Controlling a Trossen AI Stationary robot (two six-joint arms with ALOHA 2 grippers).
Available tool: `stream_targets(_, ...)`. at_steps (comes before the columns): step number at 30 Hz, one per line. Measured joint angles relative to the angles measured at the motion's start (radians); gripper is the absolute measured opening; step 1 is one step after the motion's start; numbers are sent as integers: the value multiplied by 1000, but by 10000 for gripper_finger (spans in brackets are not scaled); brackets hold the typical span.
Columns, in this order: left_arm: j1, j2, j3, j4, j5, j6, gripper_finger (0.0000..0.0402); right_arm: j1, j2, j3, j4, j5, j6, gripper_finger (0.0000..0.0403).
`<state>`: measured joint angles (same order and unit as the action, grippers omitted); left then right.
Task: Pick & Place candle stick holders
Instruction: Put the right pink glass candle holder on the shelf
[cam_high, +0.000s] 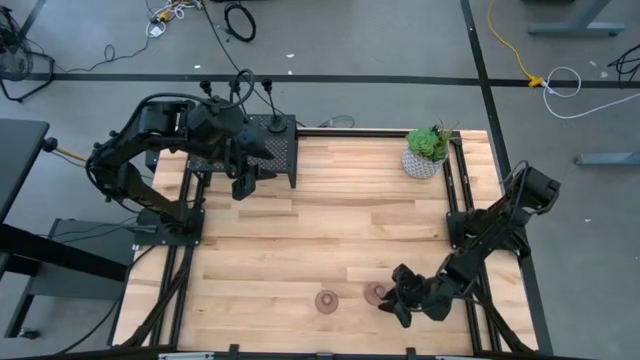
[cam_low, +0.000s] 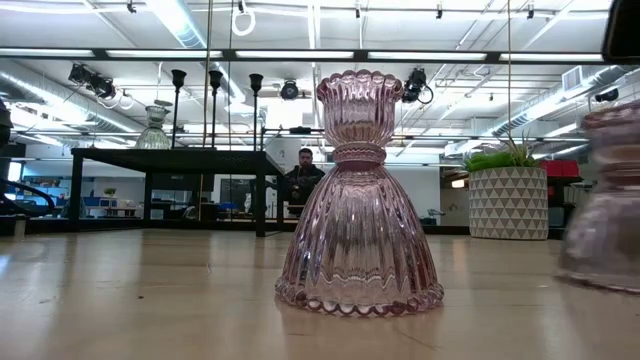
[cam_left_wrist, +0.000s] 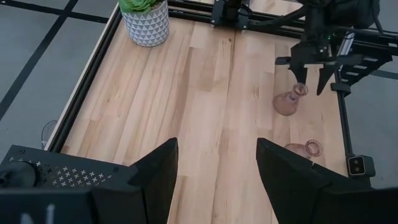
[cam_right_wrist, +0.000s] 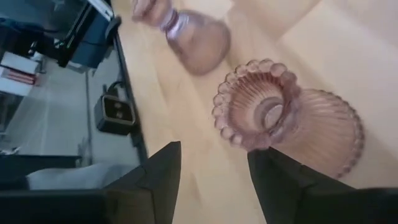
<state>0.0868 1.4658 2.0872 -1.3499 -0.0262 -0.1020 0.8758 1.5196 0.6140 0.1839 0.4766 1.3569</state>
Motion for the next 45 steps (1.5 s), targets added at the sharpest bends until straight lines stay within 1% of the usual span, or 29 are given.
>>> stream_targets(7,0,0,0,0,0,0,220,-32,0,0,-57,40,-41,186)
stream_targets(14,0,0,0,0,0,-1,220,-71,0,0,-71,64,-92,180)
stream_targets(17,0,0,0,0,0,-1,220,-86,0,0,-98,61,-90,180)
stream_targets(22,0,0,0,0,-20,-1,220,-110,0,1,-94,89,-97,180)
stream_targets(26,0,0,0,0,-26,2,220,-128,-1,28,-90,90,-164,180)
stream_targets(30,0,0,0,0,-26,5,220,-146,-1,40,-93,123,-235,180)
stream_targets(33,0,0,0,0,-26,5,220,-167,-1,42,-90,120,-267,180)
stream_targets(39,0,0,0,0,-26,7,220,-187,-1,41,-48,78,-323,180)
stream_targets(42,0,0,0,0,-26,8,220,-189,-1,41,-52,98,-326,180)
stream_targets(45,0,0,0,0,-26,8,220,-202,-1,38,-91,120,-300,180)
